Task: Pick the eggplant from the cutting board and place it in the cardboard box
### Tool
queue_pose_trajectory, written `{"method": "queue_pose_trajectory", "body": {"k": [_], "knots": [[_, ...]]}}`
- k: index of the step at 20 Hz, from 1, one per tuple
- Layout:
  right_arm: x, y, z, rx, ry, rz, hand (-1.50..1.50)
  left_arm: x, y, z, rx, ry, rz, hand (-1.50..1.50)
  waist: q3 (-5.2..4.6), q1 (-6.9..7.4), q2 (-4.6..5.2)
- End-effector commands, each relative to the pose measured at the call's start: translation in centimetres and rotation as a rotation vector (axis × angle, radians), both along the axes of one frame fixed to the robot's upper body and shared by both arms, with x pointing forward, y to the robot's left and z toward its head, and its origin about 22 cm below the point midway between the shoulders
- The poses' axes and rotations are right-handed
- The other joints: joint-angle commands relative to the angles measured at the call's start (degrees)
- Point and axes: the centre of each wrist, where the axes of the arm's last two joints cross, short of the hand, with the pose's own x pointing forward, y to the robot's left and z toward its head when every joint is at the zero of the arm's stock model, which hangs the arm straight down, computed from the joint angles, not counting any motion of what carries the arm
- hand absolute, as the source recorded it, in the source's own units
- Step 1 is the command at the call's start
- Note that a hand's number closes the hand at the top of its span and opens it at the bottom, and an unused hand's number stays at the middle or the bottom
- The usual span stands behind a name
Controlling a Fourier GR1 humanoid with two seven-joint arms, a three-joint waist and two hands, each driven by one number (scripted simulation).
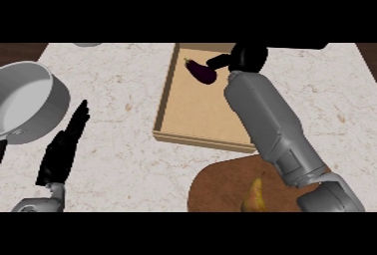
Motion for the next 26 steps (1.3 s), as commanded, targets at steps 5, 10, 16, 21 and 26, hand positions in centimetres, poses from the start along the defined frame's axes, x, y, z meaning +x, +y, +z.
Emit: {"method": "queue_pose_trajectory", "body": {"k": [5, 10, 16, 21, 26], "knots": [[0.1, -1.2, 1.6, 0.195, -0.363, -0.159, -1.50, -0.1, 0.5, -0.4, -0.010, 0.022, 0.019, 0.00, 0.03, -1.60, -0.42], [-0.2, -4.0, 3.2, 0.299, -0.504, -0.222, -1.50, -0.2, 0.2, -0.4, -0.001, 0.027, 0.047, 0.00, 0.03, -3.31, -1.13], [-4.0, -8.9, -0.5, 0.300, -0.535, -0.328, -1.50, -2.3, 2.1, -1.3, 0.006, 0.046, 0.117, 0.00, -0.05, -5.90, -2.29], [-9.6, -13.1, -1.0, 0.310, -0.594, -0.341, -1.50, -2.8, 2.0, -1.3, -0.007, 0.053, 0.123, 0.00, -0.05, -6.46, -2.31], [-16.6, -16.7, -0.6, 0.267, -0.535, -0.261, -1.50, -3.3, 3.6, -1.1, 0.005, 0.052, 0.104, 0.00, -0.09, -5.96, -2.07]]}}
